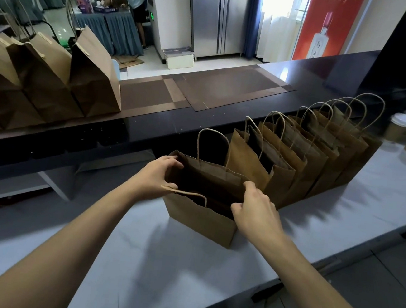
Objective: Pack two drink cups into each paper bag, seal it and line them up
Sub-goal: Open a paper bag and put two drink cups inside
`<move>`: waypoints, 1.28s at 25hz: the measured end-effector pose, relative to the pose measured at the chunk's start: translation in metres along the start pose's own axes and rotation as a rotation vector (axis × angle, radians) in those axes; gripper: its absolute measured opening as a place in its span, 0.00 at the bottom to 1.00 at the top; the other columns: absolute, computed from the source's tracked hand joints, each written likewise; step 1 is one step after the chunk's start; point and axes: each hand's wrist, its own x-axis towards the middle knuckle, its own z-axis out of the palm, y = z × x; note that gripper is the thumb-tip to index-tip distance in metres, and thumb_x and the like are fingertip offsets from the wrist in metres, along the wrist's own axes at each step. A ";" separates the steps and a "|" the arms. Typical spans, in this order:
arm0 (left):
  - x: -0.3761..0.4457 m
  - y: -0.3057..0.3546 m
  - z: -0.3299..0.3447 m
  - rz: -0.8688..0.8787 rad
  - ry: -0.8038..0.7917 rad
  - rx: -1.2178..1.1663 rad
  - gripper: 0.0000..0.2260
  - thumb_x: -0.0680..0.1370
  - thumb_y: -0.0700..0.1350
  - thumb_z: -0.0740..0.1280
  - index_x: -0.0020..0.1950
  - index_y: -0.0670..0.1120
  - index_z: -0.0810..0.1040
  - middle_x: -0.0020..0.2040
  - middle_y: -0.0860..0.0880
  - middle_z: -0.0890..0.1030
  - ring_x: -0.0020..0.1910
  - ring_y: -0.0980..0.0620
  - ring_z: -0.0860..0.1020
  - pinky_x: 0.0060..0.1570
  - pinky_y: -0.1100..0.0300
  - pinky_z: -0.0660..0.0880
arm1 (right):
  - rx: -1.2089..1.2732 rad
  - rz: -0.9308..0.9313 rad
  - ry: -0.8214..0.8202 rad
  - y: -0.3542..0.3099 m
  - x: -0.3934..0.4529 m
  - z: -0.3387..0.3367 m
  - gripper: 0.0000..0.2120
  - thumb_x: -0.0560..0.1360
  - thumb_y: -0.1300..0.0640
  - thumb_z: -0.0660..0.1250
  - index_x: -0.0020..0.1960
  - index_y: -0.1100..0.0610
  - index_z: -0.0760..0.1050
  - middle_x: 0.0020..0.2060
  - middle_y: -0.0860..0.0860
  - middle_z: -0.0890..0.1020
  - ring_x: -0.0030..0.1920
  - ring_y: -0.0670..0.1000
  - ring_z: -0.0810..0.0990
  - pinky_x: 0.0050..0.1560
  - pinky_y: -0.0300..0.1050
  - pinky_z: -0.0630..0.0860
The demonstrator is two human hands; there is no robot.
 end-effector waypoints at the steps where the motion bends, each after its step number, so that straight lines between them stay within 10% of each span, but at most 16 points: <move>1: -0.004 0.001 0.001 -0.005 -0.014 -0.012 0.29 0.73 0.38 0.73 0.74 0.49 0.72 0.79 0.49 0.63 0.76 0.47 0.64 0.71 0.54 0.68 | 0.012 -0.007 0.007 0.001 -0.001 0.001 0.26 0.80 0.58 0.66 0.76 0.54 0.63 0.63 0.52 0.79 0.57 0.53 0.82 0.55 0.48 0.80; 16: -0.058 0.031 0.030 0.089 -0.012 0.001 0.37 0.73 0.44 0.72 0.80 0.56 0.62 0.82 0.62 0.48 0.75 0.52 0.65 0.67 0.48 0.72 | 0.012 -0.031 0.098 0.036 -0.038 -0.024 0.28 0.80 0.57 0.66 0.77 0.49 0.63 0.63 0.49 0.79 0.59 0.52 0.81 0.59 0.52 0.81; 22: -0.070 0.047 0.053 0.174 0.029 -0.036 0.40 0.72 0.45 0.72 0.81 0.55 0.59 0.82 0.62 0.48 0.77 0.57 0.61 0.58 0.74 0.66 | 0.010 0.000 0.123 0.055 -0.052 -0.040 0.27 0.80 0.56 0.66 0.77 0.48 0.63 0.62 0.49 0.79 0.56 0.50 0.79 0.56 0.48 0.78; 32: -0.069 0.121 0.096 0.252 0.013 -0.029 0.43 0.72 0.48 0.74 0.82 0.58 0.53 0.82 0.60 0.48 0.77 0.51 0.63 0.59 0.71 0.69 | 0.017 0.077 0.118 0.124 -0.065 -0.086 0.27 0.79 0.56 0.65 0.76 0.46 0.64 0.50 0.42 0.76 0.47 0.45 0.76 0.46 0.39 0.71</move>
